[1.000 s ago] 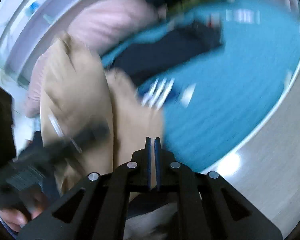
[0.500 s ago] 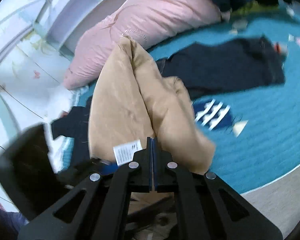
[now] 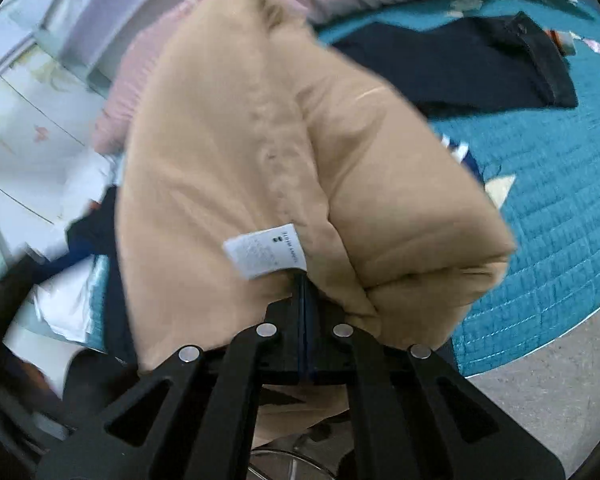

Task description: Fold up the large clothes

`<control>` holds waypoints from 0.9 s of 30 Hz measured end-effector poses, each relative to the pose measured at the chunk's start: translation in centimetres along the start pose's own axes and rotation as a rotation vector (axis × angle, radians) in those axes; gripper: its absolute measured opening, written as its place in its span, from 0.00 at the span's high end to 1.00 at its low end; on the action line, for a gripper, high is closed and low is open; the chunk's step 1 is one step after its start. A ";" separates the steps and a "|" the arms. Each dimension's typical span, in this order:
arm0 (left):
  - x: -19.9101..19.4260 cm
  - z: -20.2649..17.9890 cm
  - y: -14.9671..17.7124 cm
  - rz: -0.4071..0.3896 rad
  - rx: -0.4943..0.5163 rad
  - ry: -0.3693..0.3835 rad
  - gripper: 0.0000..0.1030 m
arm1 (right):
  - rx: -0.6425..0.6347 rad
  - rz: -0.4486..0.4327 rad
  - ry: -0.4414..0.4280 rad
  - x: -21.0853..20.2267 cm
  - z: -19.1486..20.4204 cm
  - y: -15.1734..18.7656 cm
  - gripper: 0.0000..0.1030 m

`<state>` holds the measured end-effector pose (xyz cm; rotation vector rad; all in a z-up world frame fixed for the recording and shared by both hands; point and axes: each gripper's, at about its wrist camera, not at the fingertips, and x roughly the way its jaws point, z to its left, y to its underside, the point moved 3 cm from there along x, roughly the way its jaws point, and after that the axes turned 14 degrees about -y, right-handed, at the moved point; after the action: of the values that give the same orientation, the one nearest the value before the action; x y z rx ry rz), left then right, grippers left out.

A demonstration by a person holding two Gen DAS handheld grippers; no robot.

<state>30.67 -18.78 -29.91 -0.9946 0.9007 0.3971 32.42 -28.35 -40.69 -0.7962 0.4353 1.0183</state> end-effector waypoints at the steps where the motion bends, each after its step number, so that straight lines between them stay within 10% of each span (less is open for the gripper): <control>1: -0.2 1.3 -0.2 -0.002 -0.028 -0.018 0.12 | 0.020 0.000 0.002 0.4 -0.5 0.2 1.00; 10: 6.3 3.3 -9.6 -0.013 -0.104 -0.046 0.12 | 0.115 -0.066 0.067 0.6 -1.2 1.1 1.00; 21: 19.6 -1.1 -12.7 0.264 -0.069 -0.033 0.10 | 0.129 -0.150 0.193 -1.7 -1.5 2.3 1.00; 27: 19.4 0.0 -12.8 0.243 -0.122 0.033 0.10 | 0.077 -0.279 0.034 -3.6 3.3 2.2 0.94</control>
<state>50.59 -27.32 -38.45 -1.0085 1.0416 0.6492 28.68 -27.30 -36.96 -0.7819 0.3778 0.7252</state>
